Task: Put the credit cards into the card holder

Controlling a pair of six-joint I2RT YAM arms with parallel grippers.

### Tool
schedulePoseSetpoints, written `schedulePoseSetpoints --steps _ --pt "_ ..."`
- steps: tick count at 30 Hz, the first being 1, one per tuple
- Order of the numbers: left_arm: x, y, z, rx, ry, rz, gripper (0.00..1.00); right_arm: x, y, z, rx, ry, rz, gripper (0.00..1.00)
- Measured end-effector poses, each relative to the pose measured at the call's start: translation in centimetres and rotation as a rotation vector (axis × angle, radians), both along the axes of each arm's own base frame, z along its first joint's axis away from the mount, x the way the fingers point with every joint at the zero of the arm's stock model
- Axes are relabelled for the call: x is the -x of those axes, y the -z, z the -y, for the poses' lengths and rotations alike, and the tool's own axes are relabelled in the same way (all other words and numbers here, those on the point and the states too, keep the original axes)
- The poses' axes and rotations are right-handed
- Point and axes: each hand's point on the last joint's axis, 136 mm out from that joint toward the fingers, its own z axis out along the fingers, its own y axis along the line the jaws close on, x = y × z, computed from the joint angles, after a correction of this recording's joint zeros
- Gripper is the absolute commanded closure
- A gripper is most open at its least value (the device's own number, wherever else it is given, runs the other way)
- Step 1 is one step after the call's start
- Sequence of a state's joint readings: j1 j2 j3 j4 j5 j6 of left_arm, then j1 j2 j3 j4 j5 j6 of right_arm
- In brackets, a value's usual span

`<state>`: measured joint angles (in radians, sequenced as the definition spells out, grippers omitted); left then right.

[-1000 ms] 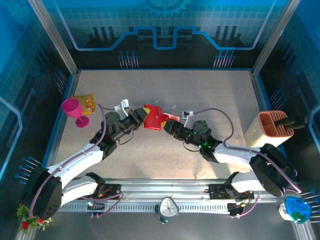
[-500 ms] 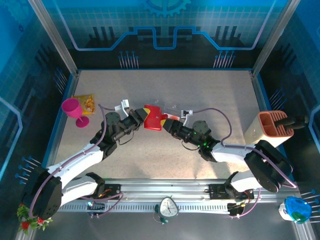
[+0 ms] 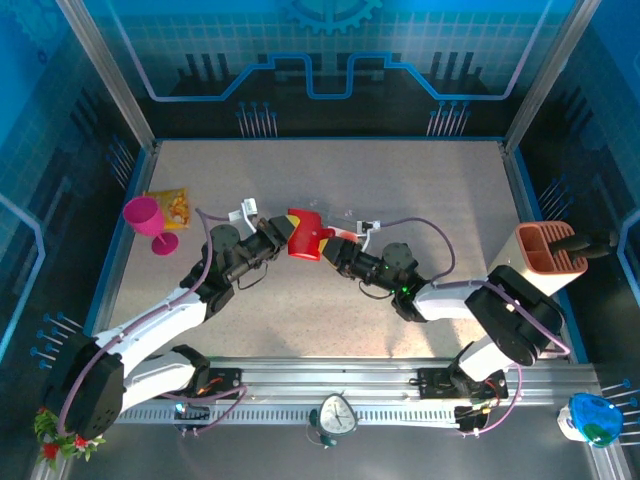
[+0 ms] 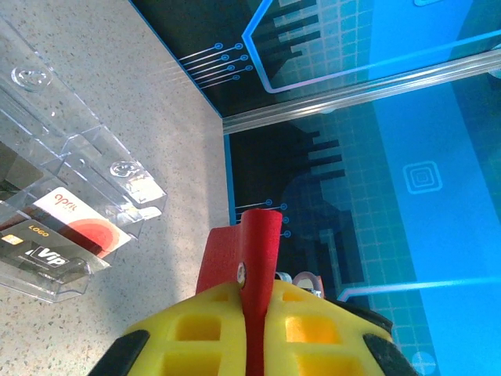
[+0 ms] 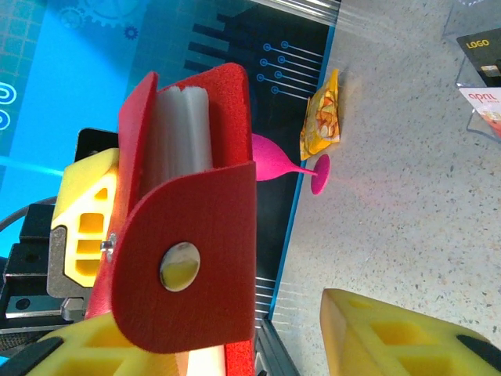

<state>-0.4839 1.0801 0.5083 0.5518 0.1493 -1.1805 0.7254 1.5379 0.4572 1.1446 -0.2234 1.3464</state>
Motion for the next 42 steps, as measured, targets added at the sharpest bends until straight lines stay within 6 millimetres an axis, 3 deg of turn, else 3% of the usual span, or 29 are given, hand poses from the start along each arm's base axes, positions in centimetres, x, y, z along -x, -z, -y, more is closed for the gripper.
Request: schedulePoseSetpoints --steps 20,26,34,42 --pt "0.1 0.8 -0.2 -0.007 -0.008 -0.011 1.00 0.3 -1.8 -0.2 -0.101 -0.039 0.032 0.55" --pt "0.2 0.8 0.0 -0.008 -0.002 -0.012 1.00 0.2 -1.0 0.7 -0.096 -0.021 0.016 0.55" --pt "0.2 0.9 0.0 -0.008 -0.001 -0.012 1.00 0.3 -1.5 0.7 -0.103 -0.025 0.025 0.56" --pt "0.2 0.9 -0.1 -0.008 -0.008 -0.012 1.00 0.4 -1.9 0.4 -0.110 -0.040 0.028 0.72"
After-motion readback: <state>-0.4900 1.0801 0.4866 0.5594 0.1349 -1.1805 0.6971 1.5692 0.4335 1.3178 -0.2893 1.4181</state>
